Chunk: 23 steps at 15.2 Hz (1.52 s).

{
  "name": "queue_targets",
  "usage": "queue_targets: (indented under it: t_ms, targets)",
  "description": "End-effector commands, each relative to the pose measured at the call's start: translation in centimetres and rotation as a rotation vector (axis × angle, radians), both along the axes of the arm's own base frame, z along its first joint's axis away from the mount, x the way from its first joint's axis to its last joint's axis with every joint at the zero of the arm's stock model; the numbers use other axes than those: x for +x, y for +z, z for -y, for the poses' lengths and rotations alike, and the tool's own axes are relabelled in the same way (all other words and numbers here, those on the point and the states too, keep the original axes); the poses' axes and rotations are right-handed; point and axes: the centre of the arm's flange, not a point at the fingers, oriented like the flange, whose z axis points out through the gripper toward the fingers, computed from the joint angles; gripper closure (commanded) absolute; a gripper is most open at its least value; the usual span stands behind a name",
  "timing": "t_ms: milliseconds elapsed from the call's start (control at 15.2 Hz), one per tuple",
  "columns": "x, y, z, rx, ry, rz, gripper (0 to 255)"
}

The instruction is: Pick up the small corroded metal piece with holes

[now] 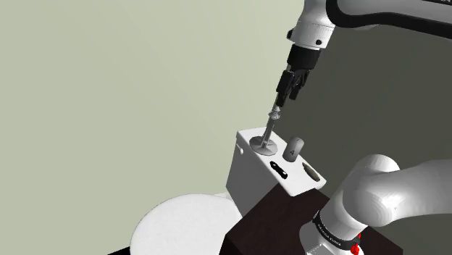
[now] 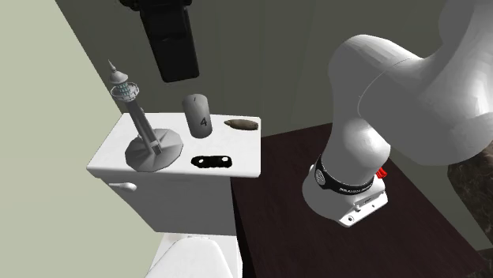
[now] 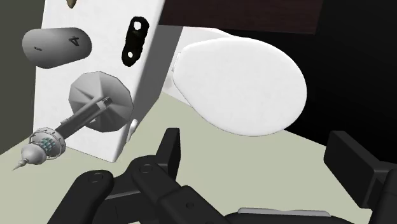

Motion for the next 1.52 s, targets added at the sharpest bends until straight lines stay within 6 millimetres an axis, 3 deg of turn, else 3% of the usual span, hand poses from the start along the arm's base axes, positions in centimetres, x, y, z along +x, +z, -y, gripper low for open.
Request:
queue_targets:
  t_ms: [0, 726, 1452]
  targets:
    - [0.0, 0.0, 0.0, 0.0, 0.0, 0.0, 0]
    - [1.8, -12.6, 7.5, 0.022, -0.09, -0.05, 0]
    - [2.2, -25.4, 14.9, 0.043, -0.181, -0.1, 0]
